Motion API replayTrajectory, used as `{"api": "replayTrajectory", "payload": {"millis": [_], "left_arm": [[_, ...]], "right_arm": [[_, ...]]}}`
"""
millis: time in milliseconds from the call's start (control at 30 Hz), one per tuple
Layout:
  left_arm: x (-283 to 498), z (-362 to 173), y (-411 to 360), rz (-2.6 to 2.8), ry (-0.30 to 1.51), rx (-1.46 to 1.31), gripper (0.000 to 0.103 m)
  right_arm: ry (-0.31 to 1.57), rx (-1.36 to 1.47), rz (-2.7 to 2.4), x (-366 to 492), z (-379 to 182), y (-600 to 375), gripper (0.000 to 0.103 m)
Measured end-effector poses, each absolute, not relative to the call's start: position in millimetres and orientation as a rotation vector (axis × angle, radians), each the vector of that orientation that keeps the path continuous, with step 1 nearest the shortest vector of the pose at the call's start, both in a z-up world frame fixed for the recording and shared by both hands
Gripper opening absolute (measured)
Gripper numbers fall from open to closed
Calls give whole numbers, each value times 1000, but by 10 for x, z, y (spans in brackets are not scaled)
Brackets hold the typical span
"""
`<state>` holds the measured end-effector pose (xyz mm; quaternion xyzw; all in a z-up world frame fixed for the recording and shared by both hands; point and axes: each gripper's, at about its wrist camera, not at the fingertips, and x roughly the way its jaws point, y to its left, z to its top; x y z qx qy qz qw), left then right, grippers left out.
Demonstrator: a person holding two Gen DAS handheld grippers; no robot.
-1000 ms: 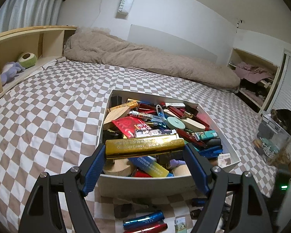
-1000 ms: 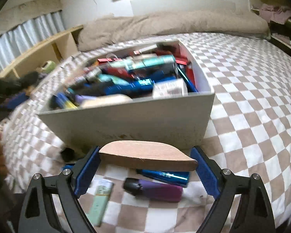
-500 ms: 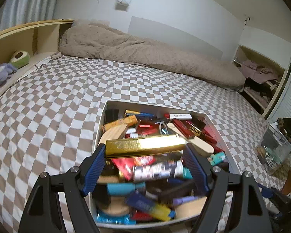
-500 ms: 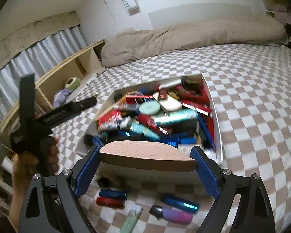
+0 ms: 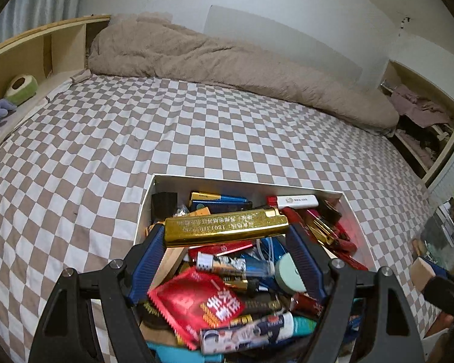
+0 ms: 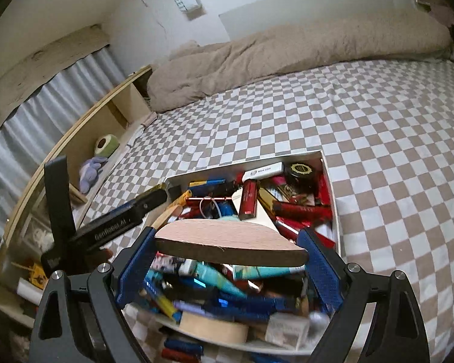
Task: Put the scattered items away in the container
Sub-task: 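Lower the gold lighter and wooden comb into the shoebox and open both grippers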
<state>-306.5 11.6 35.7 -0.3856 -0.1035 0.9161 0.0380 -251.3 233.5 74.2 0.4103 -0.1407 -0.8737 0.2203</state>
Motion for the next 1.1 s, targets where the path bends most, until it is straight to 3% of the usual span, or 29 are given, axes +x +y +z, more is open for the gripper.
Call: {"api": "replayTrajectory", "payload": {"millis": [333, 800, 867, 900, 1100], "left_arm": [[-3490, 168, 6, 2749, -449, -1322, 80], [-3891, -37, -25, 2701, -319, -1434, 81], [-3864, -31, -21, 2711, -302, -1421, 98], [-3838, -18, -27, 2726, -297, -1406, 101], [-3727, 60, -67, 2706, -326, -1375, 101]], "right_arm": [[-458, 1243, -2411, -3116, 614, 2219, 93], [-514, 1373, -2392, -3571, 341, 2107, 93], [-501, 1384, -2398, -3598, 316, 2074, 93], [-496, 1387, -2401, -3611, 307, 2065, 93], [-462, 1410, -2445, -3678, 252, 2034, 93]]}}
